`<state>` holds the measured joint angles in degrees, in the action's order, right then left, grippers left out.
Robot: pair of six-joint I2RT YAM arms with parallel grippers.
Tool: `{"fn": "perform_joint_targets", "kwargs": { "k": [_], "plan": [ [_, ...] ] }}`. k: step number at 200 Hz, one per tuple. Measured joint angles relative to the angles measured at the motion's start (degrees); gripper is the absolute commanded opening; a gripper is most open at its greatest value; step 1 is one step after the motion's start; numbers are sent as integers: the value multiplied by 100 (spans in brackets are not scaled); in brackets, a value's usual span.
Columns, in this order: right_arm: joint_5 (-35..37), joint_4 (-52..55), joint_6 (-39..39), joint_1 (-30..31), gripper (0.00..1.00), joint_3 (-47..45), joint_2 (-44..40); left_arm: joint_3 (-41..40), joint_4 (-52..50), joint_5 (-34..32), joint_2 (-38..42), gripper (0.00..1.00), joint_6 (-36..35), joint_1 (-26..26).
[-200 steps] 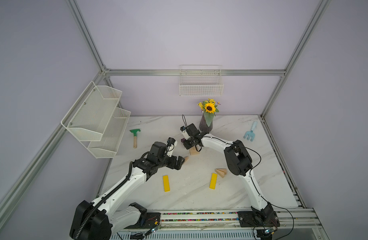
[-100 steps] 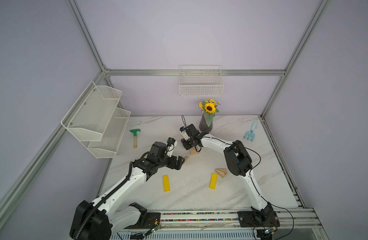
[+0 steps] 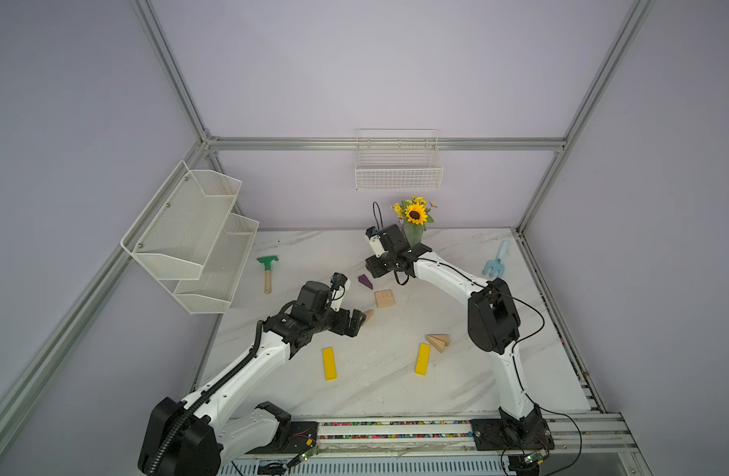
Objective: Assemble a small pinwheel with building blocks
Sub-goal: Assemble the building block at the center of the board, then move the building block to the center of the board.
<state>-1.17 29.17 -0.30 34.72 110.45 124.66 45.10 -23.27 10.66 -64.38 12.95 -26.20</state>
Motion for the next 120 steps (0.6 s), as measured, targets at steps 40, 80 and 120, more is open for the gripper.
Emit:
{"fn": "perform_joint_targets", "kwargs": {
  "k": [40, 80, 120],
  "plan": [
    [133, -197, 125, -24, 64, -1082, -1467, 0, -17, -2, 2, 100, 0, 0],
    [302, -258, 901, -63, 64, -3582, -3071, 0, -35, 0, 13, 100, 0, 0],
    [435, -50, 2111, -98, 64, -5569, -4389, 2, -20, 44, -35, 100, 2, -2]
  ]
}}
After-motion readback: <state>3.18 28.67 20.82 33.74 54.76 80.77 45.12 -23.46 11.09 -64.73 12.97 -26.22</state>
